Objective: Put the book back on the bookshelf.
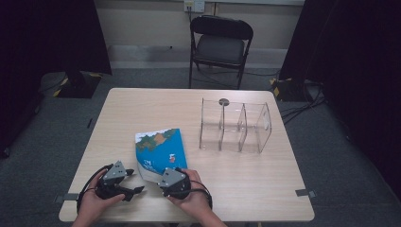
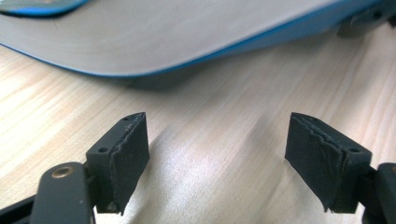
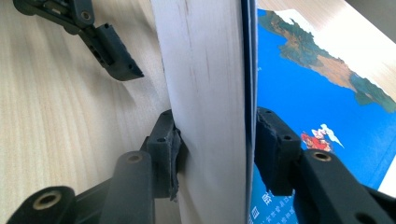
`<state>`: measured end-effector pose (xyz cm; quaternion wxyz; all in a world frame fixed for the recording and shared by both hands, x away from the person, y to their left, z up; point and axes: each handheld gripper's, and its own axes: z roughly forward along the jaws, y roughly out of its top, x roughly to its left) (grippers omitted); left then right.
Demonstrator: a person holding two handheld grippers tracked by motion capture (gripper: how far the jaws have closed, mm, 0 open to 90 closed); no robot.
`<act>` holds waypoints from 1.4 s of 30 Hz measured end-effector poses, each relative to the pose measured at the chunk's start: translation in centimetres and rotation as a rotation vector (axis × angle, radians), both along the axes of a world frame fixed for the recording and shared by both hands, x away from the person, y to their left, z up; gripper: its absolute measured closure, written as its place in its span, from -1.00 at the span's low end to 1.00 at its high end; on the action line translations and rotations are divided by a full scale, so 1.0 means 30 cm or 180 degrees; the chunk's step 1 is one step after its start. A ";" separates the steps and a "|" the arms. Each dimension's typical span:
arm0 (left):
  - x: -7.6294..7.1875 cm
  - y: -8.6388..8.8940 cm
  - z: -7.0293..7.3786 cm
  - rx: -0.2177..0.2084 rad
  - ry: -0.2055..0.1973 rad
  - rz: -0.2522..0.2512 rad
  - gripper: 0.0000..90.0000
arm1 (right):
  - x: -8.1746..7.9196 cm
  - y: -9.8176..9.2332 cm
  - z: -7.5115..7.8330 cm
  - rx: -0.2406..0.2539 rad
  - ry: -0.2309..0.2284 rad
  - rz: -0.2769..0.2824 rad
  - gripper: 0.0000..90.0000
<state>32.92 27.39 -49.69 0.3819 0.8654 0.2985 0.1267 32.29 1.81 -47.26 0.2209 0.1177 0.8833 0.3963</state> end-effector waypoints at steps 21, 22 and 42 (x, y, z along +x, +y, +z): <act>0.015 0.012 -0.013 0.0052 -0.0032 -0.0102 -0.70 | 0.015 -0.048 0.117 -0.0032 0.0174 -0.0080 0.33; 0.014 0.013 -0.014 0.0048 -0.0026 -0.0101 -0.70 | 0.014 -0.049 0.126 -0.0041 0.0187 -0.0068 0.33; 0.012 0.013 -0.015 0.0014 0.0000 -0.0085 -0.70 | 0.018 -0.051 0.234 -0.0096 0.0312 -0.0046 0.38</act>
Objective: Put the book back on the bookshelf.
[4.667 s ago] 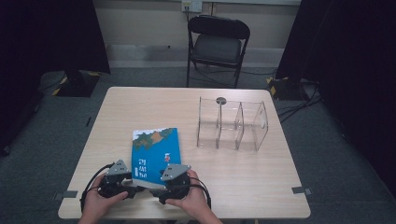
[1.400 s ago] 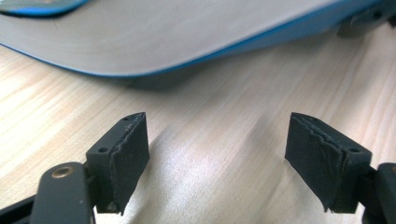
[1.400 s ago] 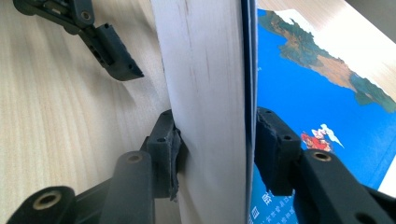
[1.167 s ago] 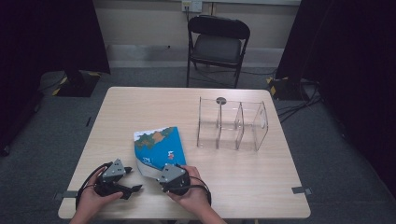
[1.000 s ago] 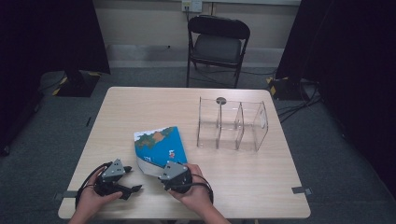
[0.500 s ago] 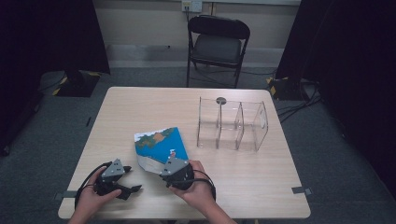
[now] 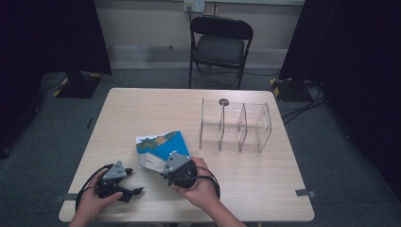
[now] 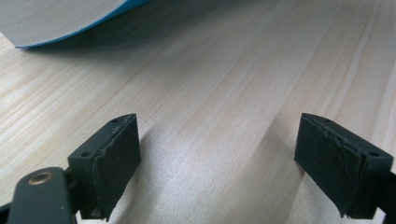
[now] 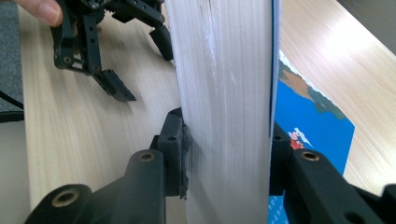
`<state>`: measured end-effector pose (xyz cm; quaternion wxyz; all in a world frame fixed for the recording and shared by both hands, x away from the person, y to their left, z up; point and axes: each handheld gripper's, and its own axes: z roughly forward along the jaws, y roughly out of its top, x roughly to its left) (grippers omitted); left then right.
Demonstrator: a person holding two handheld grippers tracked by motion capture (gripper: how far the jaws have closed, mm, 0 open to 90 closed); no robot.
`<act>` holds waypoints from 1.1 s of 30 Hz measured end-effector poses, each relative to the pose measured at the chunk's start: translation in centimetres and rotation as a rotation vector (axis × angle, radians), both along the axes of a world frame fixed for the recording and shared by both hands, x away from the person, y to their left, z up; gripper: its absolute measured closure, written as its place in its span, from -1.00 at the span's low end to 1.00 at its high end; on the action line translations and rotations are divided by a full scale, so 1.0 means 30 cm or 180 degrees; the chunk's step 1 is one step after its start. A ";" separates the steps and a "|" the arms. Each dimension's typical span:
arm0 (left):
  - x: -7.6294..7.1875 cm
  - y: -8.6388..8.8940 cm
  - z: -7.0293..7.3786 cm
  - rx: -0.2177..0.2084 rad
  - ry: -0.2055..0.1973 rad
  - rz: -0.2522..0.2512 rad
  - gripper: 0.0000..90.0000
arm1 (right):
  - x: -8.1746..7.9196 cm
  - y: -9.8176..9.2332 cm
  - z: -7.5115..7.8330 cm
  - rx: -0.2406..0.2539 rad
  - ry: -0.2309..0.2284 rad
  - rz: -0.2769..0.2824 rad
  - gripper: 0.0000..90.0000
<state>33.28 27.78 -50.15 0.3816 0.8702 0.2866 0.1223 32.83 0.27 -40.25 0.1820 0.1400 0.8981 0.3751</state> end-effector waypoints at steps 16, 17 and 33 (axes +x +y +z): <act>0.004 0.005 0.003 0.0037 -0.0041 -0.0033 -0.68 | 0.031 0.002 0.088 -0.0035 0.0222 0.0030 0.38; 0.004 0.006 0.003 0.0037 -0.0041 -0.0034 -0.68 | 0.033 0.002 0.093 -0.0024 0.0239 0.0036 0.38; 0.005 0.004 0.000 -0.0011 -0.0034 -0.0050 -0.68 | 0.019 -0.022 0.159 0.0023 0.0411 0.0027 0.38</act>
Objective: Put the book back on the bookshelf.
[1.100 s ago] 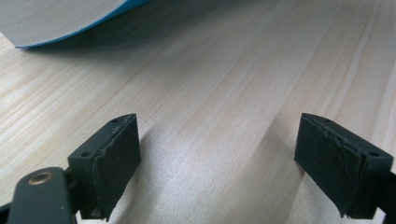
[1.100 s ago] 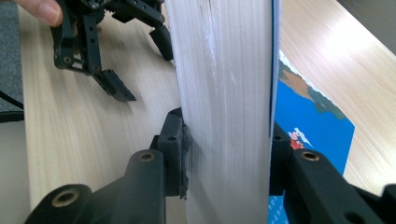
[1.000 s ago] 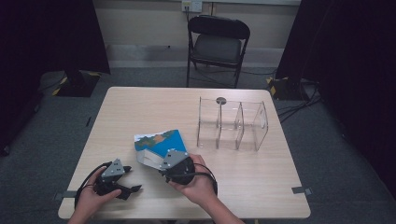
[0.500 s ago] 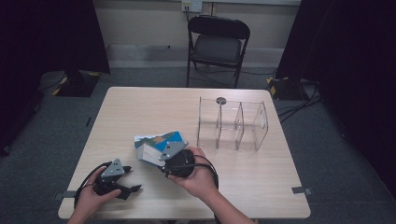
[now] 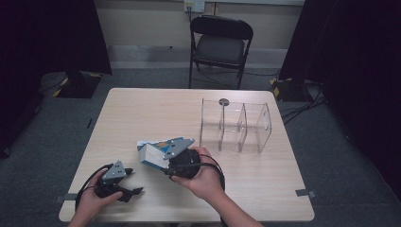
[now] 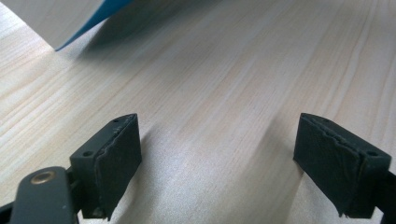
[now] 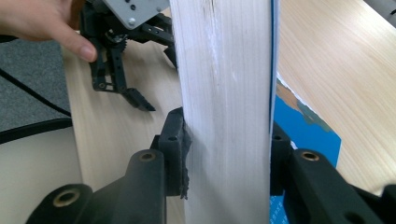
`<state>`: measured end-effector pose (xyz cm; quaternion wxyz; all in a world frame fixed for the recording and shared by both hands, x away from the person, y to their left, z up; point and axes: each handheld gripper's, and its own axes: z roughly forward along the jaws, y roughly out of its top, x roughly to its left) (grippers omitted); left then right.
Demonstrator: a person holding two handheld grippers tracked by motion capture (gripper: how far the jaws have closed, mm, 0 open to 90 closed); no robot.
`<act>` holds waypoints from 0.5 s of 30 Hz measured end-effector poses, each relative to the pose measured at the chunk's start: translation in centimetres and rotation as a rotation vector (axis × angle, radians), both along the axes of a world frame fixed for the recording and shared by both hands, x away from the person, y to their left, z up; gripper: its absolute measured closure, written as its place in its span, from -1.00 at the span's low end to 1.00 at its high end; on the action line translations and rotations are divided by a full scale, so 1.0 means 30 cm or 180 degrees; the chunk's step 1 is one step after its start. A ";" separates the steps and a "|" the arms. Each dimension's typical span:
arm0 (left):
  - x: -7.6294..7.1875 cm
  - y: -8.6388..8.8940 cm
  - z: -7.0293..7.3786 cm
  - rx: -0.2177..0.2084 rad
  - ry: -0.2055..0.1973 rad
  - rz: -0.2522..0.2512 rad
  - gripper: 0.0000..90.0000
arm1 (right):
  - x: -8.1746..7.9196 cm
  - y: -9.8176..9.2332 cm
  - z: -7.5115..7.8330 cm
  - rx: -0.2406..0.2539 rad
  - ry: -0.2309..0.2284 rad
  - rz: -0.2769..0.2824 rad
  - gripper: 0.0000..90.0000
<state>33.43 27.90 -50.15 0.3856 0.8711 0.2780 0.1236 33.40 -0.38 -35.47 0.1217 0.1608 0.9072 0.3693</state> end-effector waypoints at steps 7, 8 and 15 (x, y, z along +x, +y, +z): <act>-0.002 -0.001 0.002 0.0028 -0.0006 0.0016 -0.68 | -0.007 -0.011 0.022 0.0017 0.0066 -0.0037 0.38; -0.001 -0.001 0.002 0.0029 -0.0003 0.0016 -0.68 | -0.004 -0.012 0.028 0.0015 0.0060 -0.0025 0.38; 0.000 -0.001 -0.001 -0.0013 -0.0006 0.0004 -0.67 | 0.025 -0.006 0.074 -0.0020 0.0171 -0.0028 0.38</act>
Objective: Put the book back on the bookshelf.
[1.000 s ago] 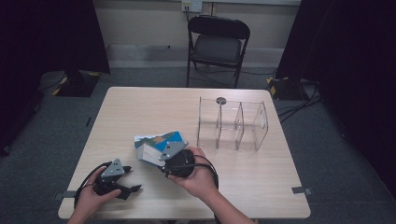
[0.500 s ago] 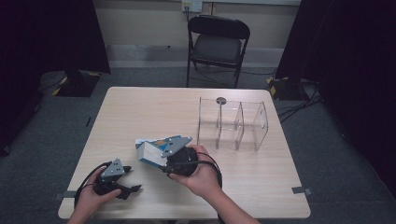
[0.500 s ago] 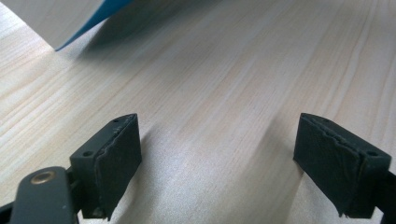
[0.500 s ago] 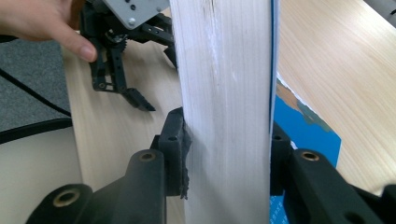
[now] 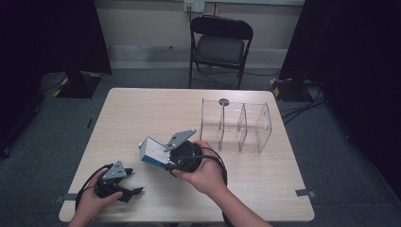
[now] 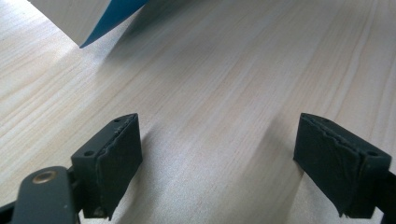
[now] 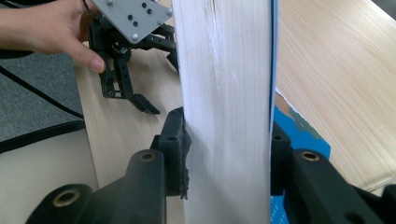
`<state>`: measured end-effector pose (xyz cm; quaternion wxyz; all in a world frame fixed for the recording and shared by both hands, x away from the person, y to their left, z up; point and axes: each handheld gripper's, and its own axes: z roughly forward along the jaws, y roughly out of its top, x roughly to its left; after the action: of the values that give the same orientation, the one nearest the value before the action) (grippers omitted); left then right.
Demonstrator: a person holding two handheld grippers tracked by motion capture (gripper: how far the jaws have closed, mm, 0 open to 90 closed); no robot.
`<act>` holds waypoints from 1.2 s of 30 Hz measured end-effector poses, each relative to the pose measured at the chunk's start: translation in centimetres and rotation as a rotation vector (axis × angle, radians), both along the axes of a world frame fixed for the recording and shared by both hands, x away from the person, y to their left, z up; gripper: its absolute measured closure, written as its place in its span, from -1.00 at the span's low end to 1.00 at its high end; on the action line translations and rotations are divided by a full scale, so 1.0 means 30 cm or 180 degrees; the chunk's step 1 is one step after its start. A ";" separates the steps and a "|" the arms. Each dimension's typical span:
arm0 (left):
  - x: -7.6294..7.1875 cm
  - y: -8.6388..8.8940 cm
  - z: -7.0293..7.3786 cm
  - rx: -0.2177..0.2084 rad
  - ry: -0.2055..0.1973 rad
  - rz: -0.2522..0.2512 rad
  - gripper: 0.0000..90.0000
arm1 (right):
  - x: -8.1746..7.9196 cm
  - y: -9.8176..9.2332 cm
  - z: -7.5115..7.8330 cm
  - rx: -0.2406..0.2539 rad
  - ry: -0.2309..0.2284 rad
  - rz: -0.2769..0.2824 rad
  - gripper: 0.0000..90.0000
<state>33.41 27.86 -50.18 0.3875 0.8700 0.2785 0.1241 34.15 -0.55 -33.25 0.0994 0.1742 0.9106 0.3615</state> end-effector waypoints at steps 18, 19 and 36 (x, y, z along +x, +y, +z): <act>-0.001 0.001 0.002 0.0017 0.0009 -0.0018 -0.66 | 0.049 0.011 0.057 -0.0049 0.0250 0.0060 0.38; -0.001 0.001 0.002 0.0018 0.0009 -0.0018 -0.66 | 0.055 0.014 0.061 -0.0068 0.0263 0.0075 0.38; 0.000 0.002 0.003 0.0021 0.0008 -0.0029 -0.66 | 0.058 0.031 0.115 -0.0128 0.0424 0.0137 0.37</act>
<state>33.41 27.91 -50.10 0.3849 0.8727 0.2745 0.1221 35.88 0.38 -29.81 0.0343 0.1762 0.9258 0.3327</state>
